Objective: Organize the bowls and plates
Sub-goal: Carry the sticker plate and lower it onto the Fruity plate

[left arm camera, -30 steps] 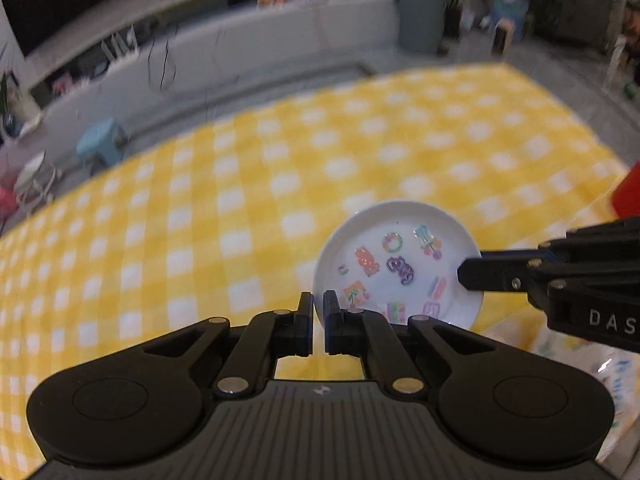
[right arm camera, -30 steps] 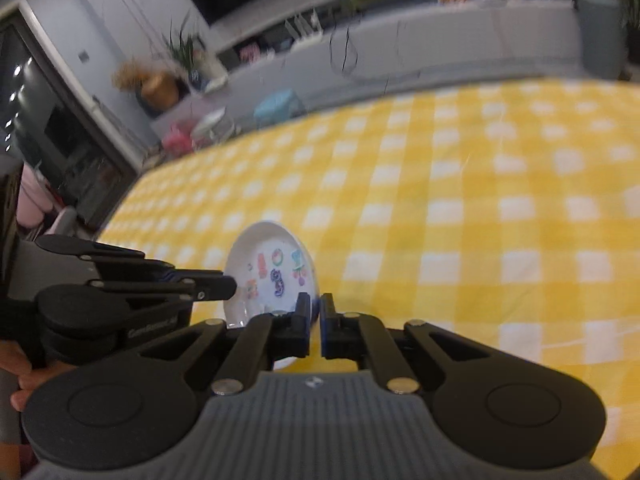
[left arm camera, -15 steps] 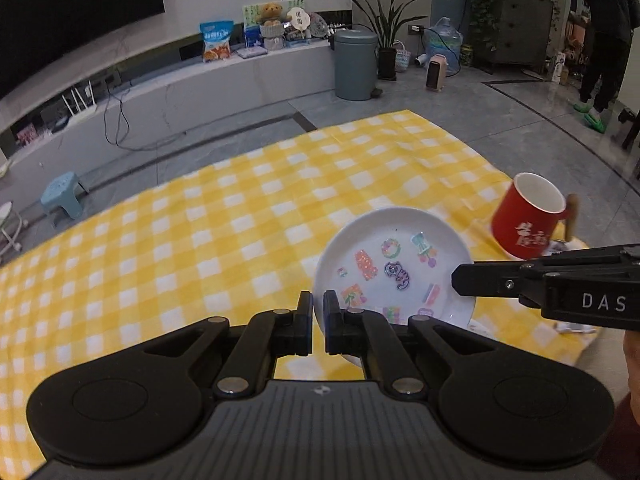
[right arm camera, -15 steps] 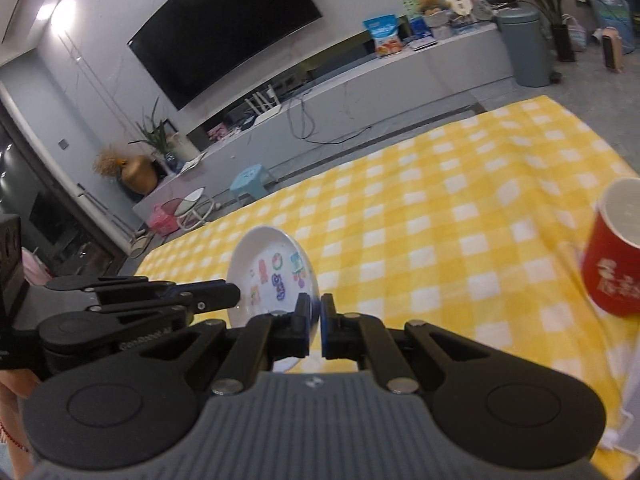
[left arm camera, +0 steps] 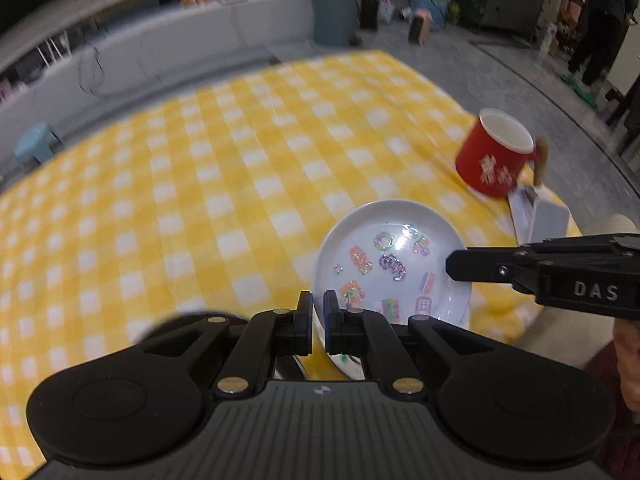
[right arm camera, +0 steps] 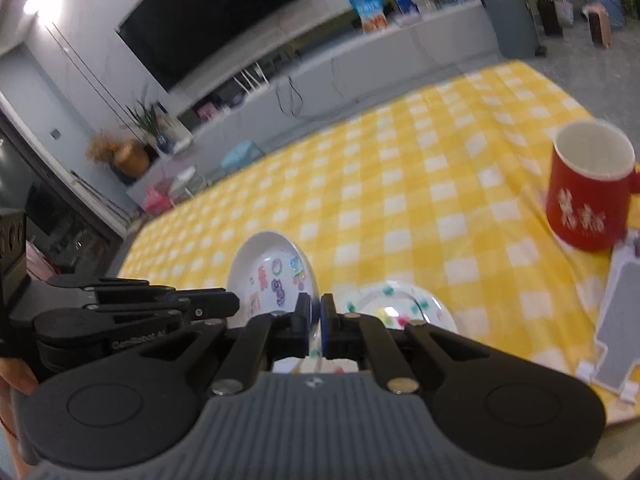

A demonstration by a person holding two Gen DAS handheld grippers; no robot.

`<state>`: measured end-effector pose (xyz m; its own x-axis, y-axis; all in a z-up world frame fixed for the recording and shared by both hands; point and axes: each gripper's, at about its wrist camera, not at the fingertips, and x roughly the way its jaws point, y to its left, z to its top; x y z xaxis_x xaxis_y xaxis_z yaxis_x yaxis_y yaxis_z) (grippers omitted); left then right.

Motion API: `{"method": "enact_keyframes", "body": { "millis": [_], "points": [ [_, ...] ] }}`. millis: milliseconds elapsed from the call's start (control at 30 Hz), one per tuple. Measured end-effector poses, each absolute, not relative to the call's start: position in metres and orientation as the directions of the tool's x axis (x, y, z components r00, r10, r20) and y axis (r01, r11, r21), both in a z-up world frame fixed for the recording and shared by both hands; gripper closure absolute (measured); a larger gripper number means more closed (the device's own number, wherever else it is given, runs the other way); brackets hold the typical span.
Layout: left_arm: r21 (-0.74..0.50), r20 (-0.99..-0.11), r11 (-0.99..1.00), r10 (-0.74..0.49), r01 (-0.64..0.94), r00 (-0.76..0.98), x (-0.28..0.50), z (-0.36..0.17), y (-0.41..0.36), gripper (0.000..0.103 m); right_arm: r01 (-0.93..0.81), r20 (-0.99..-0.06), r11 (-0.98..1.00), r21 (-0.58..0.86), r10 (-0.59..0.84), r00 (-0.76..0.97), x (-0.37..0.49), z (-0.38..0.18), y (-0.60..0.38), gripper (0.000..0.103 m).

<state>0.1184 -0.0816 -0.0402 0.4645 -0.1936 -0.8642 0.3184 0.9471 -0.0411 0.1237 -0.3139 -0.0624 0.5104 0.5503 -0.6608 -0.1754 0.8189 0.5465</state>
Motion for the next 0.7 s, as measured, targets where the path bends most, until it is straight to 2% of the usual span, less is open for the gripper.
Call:
{"method": "enact_keyframes", "body": {
  "millis": [233,567,700],
  "points": [
    [-0.025,-0.890,0.938,-0.178,0.345,0.419,0.123,-0.071,-0.096,0.098,-0.103,-0.738,0.848,0.520,0.506,0.447,0.126,-0.090,-0.317,0.101],
    [0.050,-0.897,0.937,-0.110,0.345,0.428,0.130,-0.093,-0.117,0.094,-0.042,-0.756,0.848,0.529,0.493,0.430,0.136,-0.103,-0.321,0.100],
    [0.023,-0.906,0.932,-0.134,0.362,0.402,0.130,-0.091,-0.116,0.094,-0.023,-0.774,0.854,0.520,0.483,0.410,0.138,-0.108,-0.323,0.100]
  ]
}}
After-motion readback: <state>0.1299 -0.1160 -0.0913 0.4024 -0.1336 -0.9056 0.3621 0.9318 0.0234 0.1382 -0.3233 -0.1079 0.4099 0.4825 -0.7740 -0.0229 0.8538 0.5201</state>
